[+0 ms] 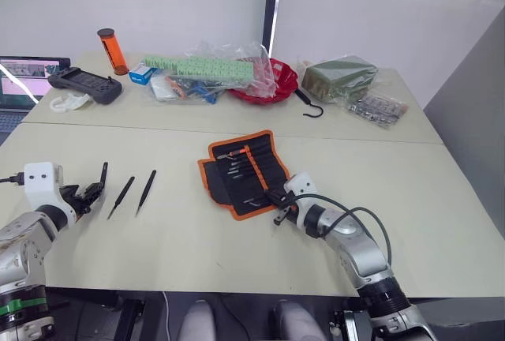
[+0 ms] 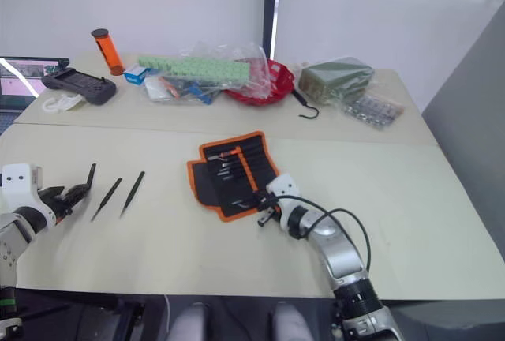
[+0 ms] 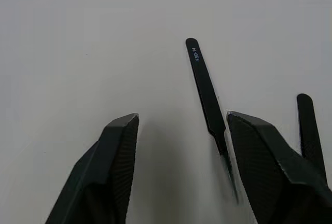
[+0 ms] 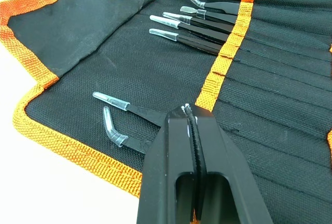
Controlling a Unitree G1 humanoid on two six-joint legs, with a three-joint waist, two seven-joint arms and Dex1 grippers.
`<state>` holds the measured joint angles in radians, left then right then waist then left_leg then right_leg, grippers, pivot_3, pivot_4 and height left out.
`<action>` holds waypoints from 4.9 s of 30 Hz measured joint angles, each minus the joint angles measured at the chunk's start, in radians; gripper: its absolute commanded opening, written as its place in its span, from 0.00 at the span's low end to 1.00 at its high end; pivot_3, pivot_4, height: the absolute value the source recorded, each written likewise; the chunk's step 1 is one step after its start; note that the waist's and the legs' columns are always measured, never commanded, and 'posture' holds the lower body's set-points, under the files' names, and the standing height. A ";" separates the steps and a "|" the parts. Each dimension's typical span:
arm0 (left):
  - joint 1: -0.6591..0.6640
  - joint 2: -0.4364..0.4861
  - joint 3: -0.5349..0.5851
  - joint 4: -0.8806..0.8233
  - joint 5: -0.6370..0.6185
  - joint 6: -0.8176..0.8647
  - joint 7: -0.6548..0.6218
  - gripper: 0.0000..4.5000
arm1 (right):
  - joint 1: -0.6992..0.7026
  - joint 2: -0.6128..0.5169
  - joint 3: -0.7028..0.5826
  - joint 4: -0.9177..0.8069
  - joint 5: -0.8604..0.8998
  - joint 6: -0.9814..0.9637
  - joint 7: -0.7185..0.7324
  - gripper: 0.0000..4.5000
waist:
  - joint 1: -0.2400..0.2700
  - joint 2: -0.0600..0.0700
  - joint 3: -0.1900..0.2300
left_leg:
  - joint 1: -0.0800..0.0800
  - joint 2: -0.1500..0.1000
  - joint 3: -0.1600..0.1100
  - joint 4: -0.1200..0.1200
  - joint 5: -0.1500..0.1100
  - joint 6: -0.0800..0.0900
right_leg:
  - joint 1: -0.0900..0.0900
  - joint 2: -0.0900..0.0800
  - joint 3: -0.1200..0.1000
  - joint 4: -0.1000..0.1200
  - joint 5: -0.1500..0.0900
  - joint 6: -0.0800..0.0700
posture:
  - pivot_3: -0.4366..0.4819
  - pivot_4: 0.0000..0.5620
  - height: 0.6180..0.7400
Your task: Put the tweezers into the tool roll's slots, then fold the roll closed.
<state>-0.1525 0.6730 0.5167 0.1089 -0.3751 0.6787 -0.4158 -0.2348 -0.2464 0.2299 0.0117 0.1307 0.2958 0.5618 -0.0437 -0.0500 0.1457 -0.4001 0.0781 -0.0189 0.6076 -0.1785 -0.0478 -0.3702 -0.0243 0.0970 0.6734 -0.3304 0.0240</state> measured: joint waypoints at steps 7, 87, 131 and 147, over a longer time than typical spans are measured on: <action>-0.014 -0.022 -0.026 -0.003 0.019 -0.013 0.029 0.67 | 0.003 -0.001 0.000 -0.003 0.000 0.002 -0.005 0.00 | 0.003 0.000 0.000 | 0.001 0.000 0.000 0.000 0.000 0.000 | 0.001 0.000 0.000 0.000 0.000 0.000 | 0.48 0.27 0.99; -0.880 -0.118 -1.030 0.411 0.383 -0.234 -0.895 0.00 | 0.099 0.028 -0.037 -0.136 0.000 0.035 -0.133 0.00 | 0.027 0.007 0.005 | -0.016 -0.003 -0.005 0.004 0.001 0.000 | -0.006 0.002 0.000 -0.008 0.001 0.006 | 0.48 0.27 0.99; -0.933 -0.435 -0.922 0.780 0.491 -0.453 -0.727 0.21 | 0.120 0.029 -0.044 -0.156 0.000 0.046 -0.173 0.00 | 0.034 0.007 0.005 | -0.017 -0.010 -0.012 0.009 0.001 0.000 | 0.001 -0.001 0.001 -0.008 -0.001 0.011 | 0.48 0.27 0.99; -0.879 -0.175 -0.686 0.346 0.323 0.072 -0.773 0.99 | 0.078 0.029 -0.019 -0.121 0.000 0.046 -0.144 0.00 | 0.006 0.008 0.005 | -0.015 -0.010 -0.013 0.009 0.001 0.000 | 0.001 0.000 0.001 -0.003 -0.001 0.011 | 0.48 0.27 0.99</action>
<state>-1.0314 0.4983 -0.1696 0.4549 -0.0520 0.7503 -1.1885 -0.1571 -0.2176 0.2113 -0.1088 0.1310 0.3416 0.4175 -0.0375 -0.0416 0.1511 -0.4152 0.0684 -0.0316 0.6165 -0.1771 -0.0477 -0.3695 -0.0245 0.0978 0.6705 -0.3311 0.0351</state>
